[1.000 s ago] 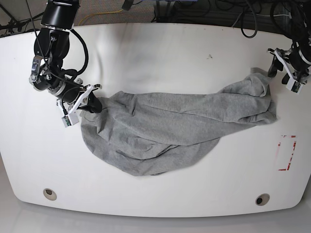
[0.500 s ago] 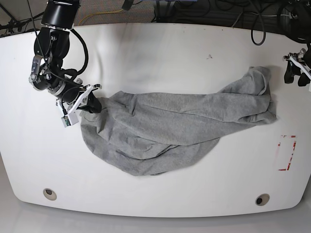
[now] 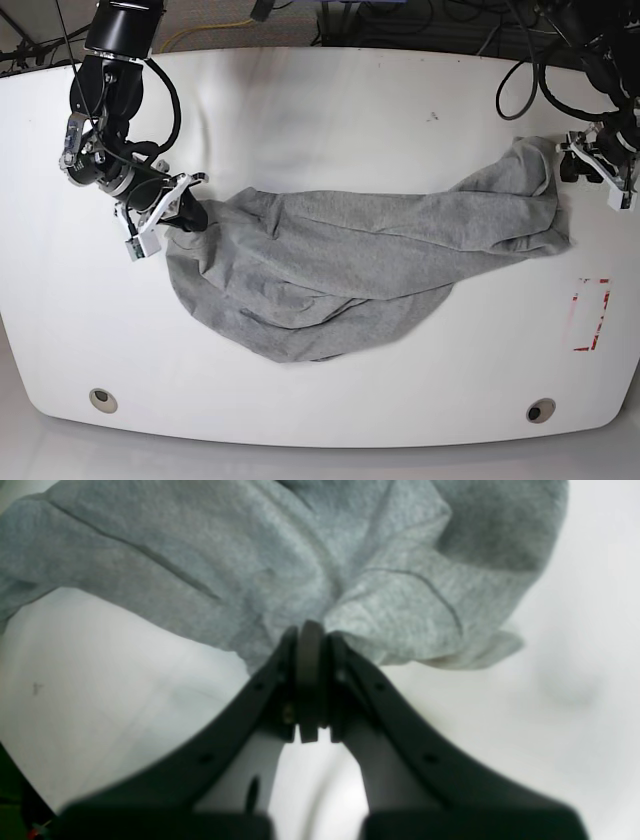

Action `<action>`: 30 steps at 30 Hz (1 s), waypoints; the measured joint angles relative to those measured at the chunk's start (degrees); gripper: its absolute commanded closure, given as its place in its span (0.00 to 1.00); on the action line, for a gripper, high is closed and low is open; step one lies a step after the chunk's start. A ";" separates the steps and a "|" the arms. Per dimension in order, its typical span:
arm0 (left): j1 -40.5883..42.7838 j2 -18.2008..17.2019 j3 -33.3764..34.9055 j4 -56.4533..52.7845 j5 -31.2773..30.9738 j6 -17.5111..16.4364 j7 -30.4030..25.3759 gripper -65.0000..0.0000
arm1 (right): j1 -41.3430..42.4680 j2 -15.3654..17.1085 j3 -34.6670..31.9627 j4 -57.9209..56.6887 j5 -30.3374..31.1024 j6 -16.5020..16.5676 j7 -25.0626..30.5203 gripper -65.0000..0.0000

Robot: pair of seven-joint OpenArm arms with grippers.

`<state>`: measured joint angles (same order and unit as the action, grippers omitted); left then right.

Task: Fold the T-shirt properly
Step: 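Release and regrasp the shirt edge with the left gripper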

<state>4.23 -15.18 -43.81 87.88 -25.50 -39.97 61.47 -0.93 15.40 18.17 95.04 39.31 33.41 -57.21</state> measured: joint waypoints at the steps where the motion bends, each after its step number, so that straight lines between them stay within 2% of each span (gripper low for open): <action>1: -0.83 0.26 -0.07 -1.05 0.76 0.04 0.44 0.53 | 0.15 0.17 0.02 0.00 -0.04 0.00 0.04 1.00; 7: -3.21 0.37 0.02 -4.22 0.22 0.04 -0.44 0.53 | 0.13 -1.11 -0.20 0.02 0.55 0.04 0.22 1.00; 12: -5.14 0.52 4.81 -5.88 0.44 0.04 0.33 0.53 | 0.35 -1.03 0.09 -0.09 0.13 0.02 0.37 1.00; 14: -5.57 0.55 5.16 -5.88 -0.59 0.04 -0.87 0.53 | 0.28 -1.27 -0.02 -0.09 0.13 0.02 0.35 1.00; 21: -6.49 0.46 8.37 -5.99 0.63 0.04 0.22 0.53 | 0.48 -1.29 -0.04 -0.13 0.13 0.02 0.39 1.00; 30: -7.26 1.46 8.92 -6.05 0.85 0.04 -2.40 0.53 | 0.94 -1.31 0.09 -1.88 -0.04 0.00 0.90 1.00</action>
<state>-3.03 -13.72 -34.89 81.82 -24.64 -39.92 59.07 0.01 14.09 18.26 93.17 39.27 33.41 -56.31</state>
